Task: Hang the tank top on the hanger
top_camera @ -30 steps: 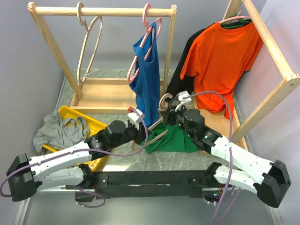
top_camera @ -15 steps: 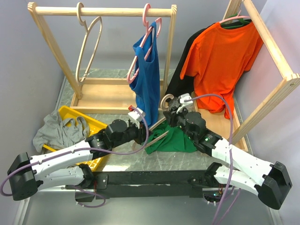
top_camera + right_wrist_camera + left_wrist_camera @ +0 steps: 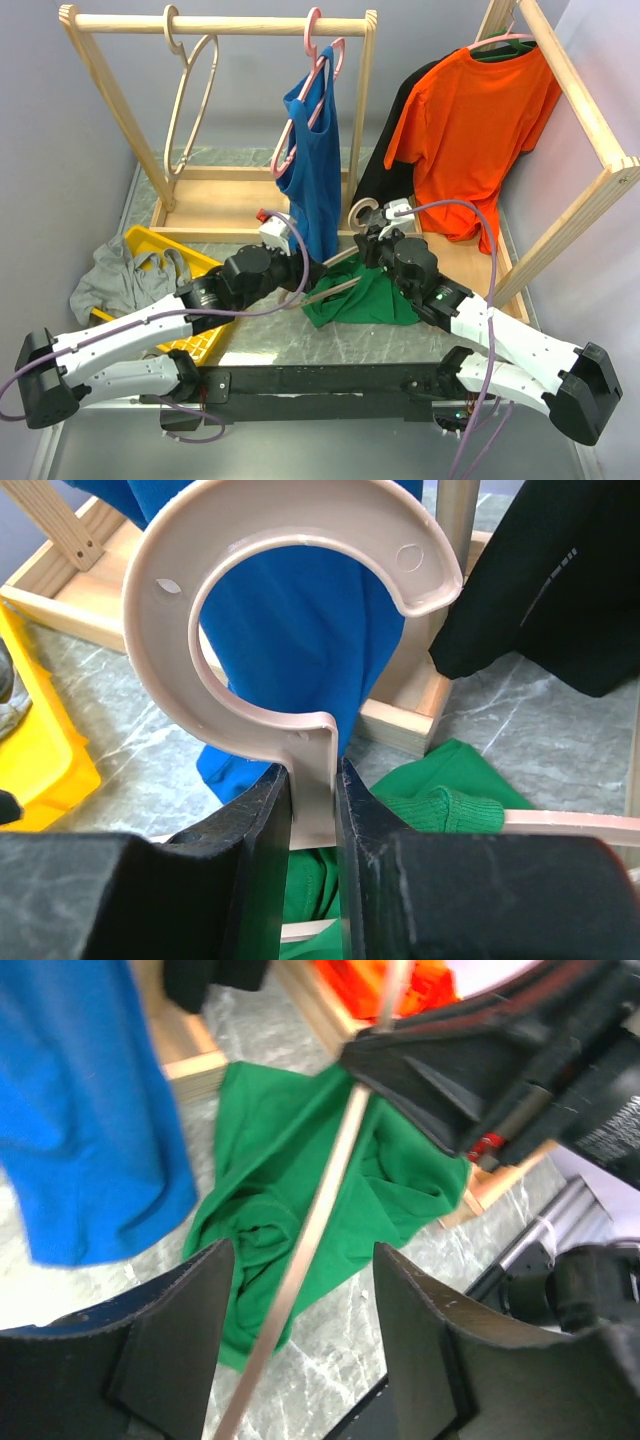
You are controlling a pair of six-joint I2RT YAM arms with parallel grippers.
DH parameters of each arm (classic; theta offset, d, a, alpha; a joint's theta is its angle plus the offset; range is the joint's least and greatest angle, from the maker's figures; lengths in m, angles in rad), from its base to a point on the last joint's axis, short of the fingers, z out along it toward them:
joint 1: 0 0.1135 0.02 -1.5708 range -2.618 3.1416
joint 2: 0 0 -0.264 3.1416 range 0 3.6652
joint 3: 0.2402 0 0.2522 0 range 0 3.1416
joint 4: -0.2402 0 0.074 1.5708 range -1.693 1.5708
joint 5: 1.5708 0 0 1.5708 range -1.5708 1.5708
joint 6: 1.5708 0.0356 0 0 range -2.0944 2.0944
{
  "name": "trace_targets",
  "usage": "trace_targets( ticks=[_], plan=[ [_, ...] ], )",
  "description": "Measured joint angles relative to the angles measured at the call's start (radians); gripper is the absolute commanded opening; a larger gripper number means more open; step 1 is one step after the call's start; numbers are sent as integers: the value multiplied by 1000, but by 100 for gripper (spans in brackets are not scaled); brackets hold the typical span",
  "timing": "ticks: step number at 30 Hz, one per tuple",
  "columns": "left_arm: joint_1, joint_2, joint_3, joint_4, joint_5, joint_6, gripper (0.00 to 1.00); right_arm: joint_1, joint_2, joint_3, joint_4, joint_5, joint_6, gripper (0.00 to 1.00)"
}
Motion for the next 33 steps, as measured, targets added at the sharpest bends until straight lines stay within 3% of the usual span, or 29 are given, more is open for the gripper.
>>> trace_targets(
  ticks=[11,20,25,33],
  plan=[
    [37,-76,-1,-194,-86,-136,44,50,-10,-16,-5,0,-53,0],
    [169,9,-125,-158,147,-172,49,77,-27,-38,-8,38,-65,0],
    [181,143,-135,-93,284,-173,51,82,-27,-38,-21,76,-68,0],
    [181,254,-149,6,366,-185,47,84,-42,-39,-23,130,-55,0]
  ],
)
